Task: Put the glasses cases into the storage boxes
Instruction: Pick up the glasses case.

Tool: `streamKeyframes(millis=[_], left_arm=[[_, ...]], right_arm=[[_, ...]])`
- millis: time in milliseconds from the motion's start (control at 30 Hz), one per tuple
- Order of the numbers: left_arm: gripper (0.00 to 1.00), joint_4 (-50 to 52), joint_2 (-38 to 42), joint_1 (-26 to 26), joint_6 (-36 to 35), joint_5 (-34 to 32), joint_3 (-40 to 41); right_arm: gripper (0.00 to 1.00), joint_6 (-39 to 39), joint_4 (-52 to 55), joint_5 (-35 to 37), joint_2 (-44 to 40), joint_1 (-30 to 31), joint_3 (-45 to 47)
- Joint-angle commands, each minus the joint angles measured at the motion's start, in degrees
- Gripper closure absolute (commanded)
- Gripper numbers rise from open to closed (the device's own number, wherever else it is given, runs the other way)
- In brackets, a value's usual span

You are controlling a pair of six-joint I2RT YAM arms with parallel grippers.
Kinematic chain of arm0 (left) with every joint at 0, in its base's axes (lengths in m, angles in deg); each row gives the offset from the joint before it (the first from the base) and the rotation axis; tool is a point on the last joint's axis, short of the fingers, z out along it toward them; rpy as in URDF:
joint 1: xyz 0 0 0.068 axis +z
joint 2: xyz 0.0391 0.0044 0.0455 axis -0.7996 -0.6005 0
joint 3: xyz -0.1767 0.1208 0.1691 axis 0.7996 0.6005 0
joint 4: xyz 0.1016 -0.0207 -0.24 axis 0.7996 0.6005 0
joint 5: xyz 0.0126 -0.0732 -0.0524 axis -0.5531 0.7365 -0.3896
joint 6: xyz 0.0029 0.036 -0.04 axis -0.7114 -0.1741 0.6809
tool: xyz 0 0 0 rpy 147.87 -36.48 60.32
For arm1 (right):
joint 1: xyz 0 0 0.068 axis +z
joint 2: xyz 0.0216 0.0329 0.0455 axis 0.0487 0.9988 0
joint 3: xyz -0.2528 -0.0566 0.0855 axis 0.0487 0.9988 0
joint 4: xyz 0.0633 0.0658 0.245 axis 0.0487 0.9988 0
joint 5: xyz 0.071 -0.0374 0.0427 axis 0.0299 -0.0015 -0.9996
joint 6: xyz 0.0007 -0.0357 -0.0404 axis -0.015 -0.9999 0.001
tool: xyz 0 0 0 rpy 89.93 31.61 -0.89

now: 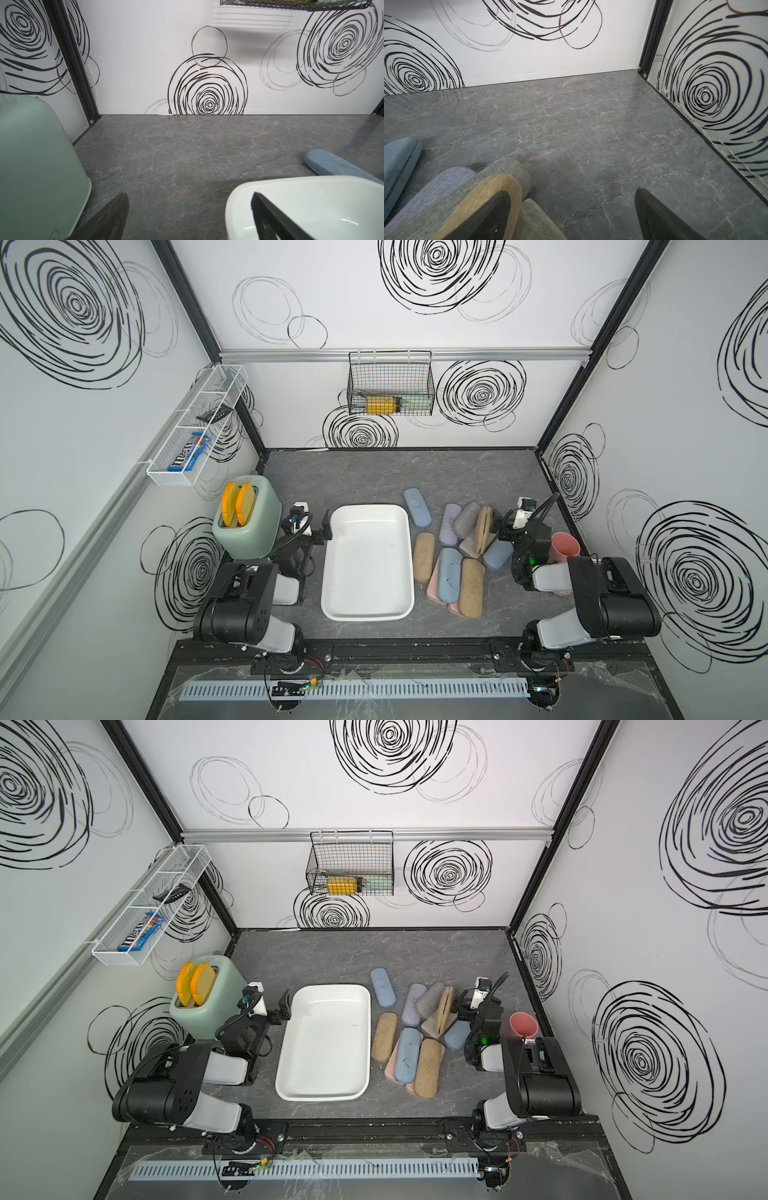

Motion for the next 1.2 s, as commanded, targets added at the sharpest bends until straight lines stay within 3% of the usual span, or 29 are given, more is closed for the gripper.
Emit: streamKeyframes(millis=[0,167,600,767,833,900,933,967,1000,1033,1067,1167], left_arm=[[0.04,-4.60,-0.31,0.40,0.45,2.43,0.24],[0.04,-3.27,0.23,0.09,0.06,1.91,0.07],[0.04,-2.03,-0.11,-0.21,0.04,0.90,-0.86],[0.04,4.01,2.71,-1.76,-0.76,-2.20,-2.98],[0.04,22.20,8.91,-3.16,-0.44,-8.30,-10.34],[0.04,37.38,13.40,-6.27,5.29,-26.59,-19.85],[0.04,49.12,15.41,-5.97,10.86,-28.39,-25.80],[0.01,57.59,16.45,-5.52,15.47,-27.50,-30.89],[0.04,65.19,17.49,-5.45,20.26,-26.28,-35.04],[0.05,69.19,18.76,-6.06,24.51,-22.85,-36.90],[0.04,70.18,19.85,-7.03,25.95,-18.81,-37.23],[0.03,76.51,23.62,-14.27,26.78,-18.35,-38.04]], right_arm=[[0.03,-0.78,-1.97,-0.17,-0.68,0.29,0.13],[0.03,-0.27,-2.40,-3.38,-0.92,-1.34,0.55],[0.03,-0.28,-2.25,-3.45,-0.96,-1.37,0.50],[0.03,-2.21,-3.10,-2.69,-1.71,-0.90,-0.06],[0.02,-0.44,13.85,3.26,-6.93,0.63,-7.42],[0.03,14.16,44.28,11.74,-11.79,1.39,-23.44],[0.03,23.13,60.22,10.03,-12.52,1.24,-33.44],[0.02,27.86,67.98,8.95,-12.71,1.38,-37.64],[0.03,33.35,72.20,8.68,-13.50,2.16,-38.88],[0.03,36.17,69.48,3.56,-14.78,1.48,-35.83],[0.02,35.14,65.41,-5.96,-16.08,0.39,-32.46],[0.03,36.49,71.91,-6.65,-18.31,3.57,-30.60]])
